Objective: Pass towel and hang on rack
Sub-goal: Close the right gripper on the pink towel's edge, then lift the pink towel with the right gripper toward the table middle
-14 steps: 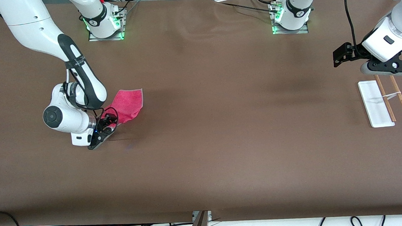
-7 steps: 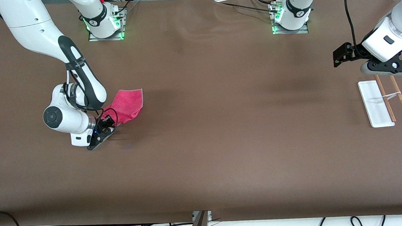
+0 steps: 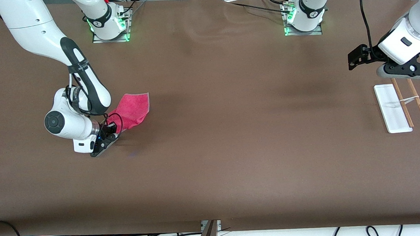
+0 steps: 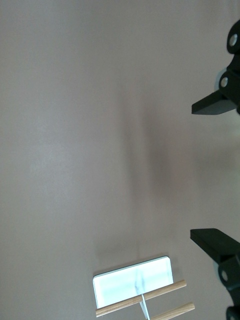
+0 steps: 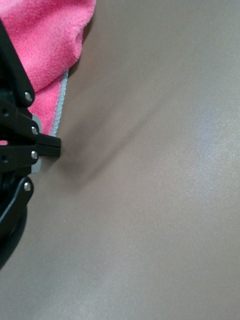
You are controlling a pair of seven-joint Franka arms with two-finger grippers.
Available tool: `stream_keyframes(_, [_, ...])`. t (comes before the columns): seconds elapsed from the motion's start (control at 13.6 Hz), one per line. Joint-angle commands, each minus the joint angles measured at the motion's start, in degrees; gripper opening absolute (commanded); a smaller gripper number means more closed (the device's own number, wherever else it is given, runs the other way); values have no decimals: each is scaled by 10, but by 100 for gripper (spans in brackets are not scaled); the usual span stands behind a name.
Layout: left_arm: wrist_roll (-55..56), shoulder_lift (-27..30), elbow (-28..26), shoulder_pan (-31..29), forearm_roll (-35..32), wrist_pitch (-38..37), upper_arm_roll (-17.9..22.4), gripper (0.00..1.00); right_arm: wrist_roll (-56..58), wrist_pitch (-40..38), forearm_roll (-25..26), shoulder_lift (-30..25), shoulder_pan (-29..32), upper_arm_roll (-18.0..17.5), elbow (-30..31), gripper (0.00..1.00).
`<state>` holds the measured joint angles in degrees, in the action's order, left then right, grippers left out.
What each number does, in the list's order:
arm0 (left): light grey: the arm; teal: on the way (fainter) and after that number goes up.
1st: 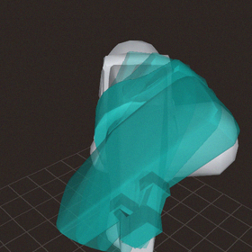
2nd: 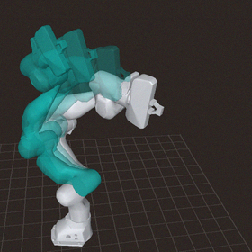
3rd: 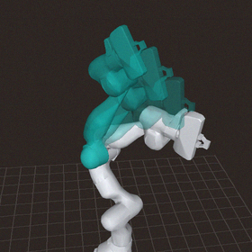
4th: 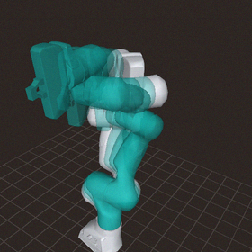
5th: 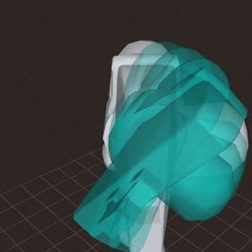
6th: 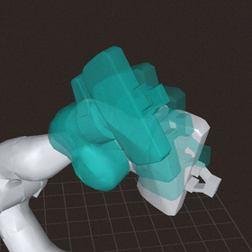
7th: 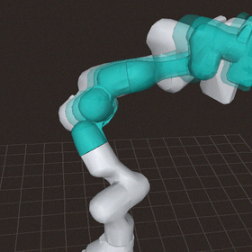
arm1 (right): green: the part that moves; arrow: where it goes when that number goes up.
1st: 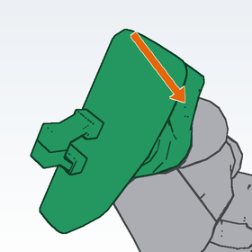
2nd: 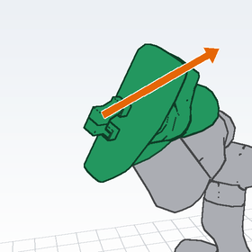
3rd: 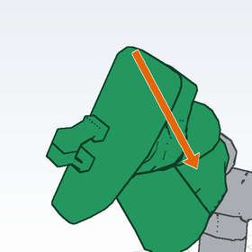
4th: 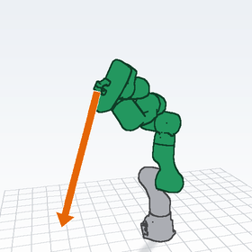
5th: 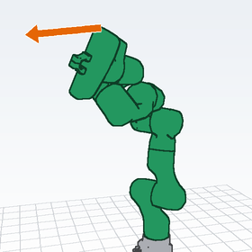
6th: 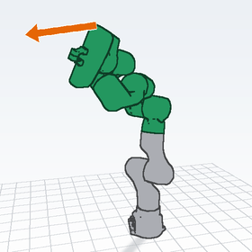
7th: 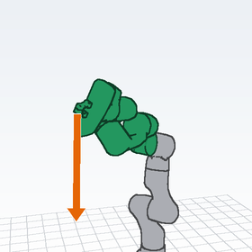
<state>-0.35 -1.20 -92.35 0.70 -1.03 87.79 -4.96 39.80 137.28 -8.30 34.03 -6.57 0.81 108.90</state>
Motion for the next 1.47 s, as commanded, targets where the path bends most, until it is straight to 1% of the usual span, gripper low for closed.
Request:
stream_keyframes(0.0, [-6, 1, 9, 0, 9, -10, 1, 100, 4, -3, -8, -5, 4, -7, 9, 0])
stream_keyframes(0.44, [-6, 1, 9, 0, 9, -10, 1, 100, -7, -67, -7, -48, 2, -8, -2, 0])
stream_keyframes(0.51, [-6, 1, 9, -1, 9, -10, 1, 100, -16, -81, -7, -55, 0, -8, -8, 0])
stream_keyframes(0.59, [-6, 1, 9, -1, 9, -10, 0, 100, -25, -110, -4, -63, -2, -9, -21, 0])
stream_keyframes(0.81, [-6, 1, 9, -1, 9, -10, 1, 100, -67, -224, 5, -78, -7, -10, -88, 0])
stream_keyframes(1.03, [-6, 1, 9, -1, 9, -10, 1, 100, -116, -330, 10, -85, -26, -10, -159, 0])
stream_keyframes(1.25, [-6, 1, 9, -1, 9, -10, 1, 100, -171, -447, 8, -85, -47, -10, -248, 0])
stream_keyframes(1.39, [-6, 1, 9, -1, 9, -10, 1, 100, -216, -509, 2, -85, -66, -11, -297, 0])
